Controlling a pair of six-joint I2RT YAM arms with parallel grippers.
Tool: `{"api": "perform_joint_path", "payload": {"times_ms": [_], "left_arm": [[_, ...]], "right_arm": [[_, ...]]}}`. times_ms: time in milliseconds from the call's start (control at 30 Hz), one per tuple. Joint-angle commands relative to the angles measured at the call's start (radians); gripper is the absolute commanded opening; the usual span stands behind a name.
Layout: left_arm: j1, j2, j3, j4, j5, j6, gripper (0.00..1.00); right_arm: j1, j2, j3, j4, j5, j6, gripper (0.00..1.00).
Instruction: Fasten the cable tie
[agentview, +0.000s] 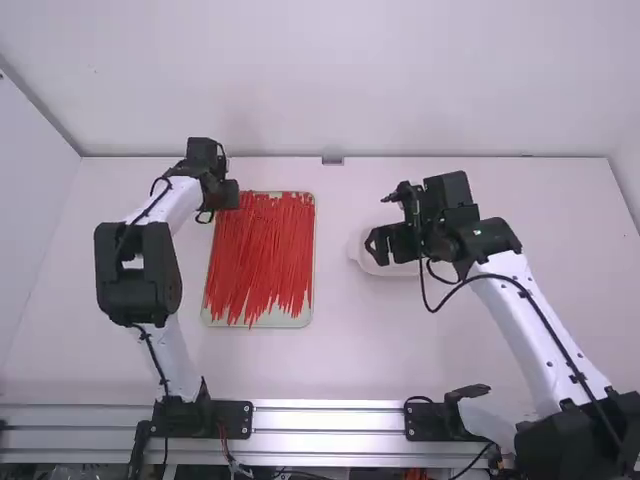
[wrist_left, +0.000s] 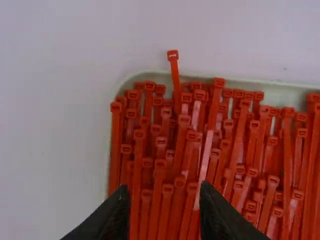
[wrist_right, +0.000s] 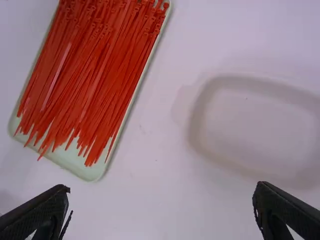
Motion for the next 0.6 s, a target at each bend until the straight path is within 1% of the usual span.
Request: {"api": "perform_joint_path", "payload": {"times_ms": [0,67,100,167,433,567], "left_arm": [[-0.010,0.023,-0.041,0.014,0.029,0.043,0.34],[-0.010,0.023,-0.060,0.035,0.002,0.010,0.31],[-0.010,0.023,-0.074,0.050,-0.014,-0.008,0.27],[-0.009,0.023,-0.092,0.071,-0.011,-0.007,0.22],[-0.010,0.024,-0.126,0.130,-0.011,-0.006,0.21],[-0.003,0.050,-0.127,0.158,-0.010,-0.006,0.21]], "right_arm": [[-0.003,0.007,0.031,-0.003,-0.004,0.006,0.98],[-0.003,0.007,0.031,-0.003,-0.003,0.006,0.98],[-0.003,0.007,0.031,-0.003,-0.003,0.006,0.98],[-0.003,0.007,0.031,-0.003,-0.004,0.006,0.98],[-0.004,0.006,0.031,-0.003,-0.003,0.006,0.98],[-0.001,0.007,0.031,-0.002,-0.003,0.006,0.98]]}}
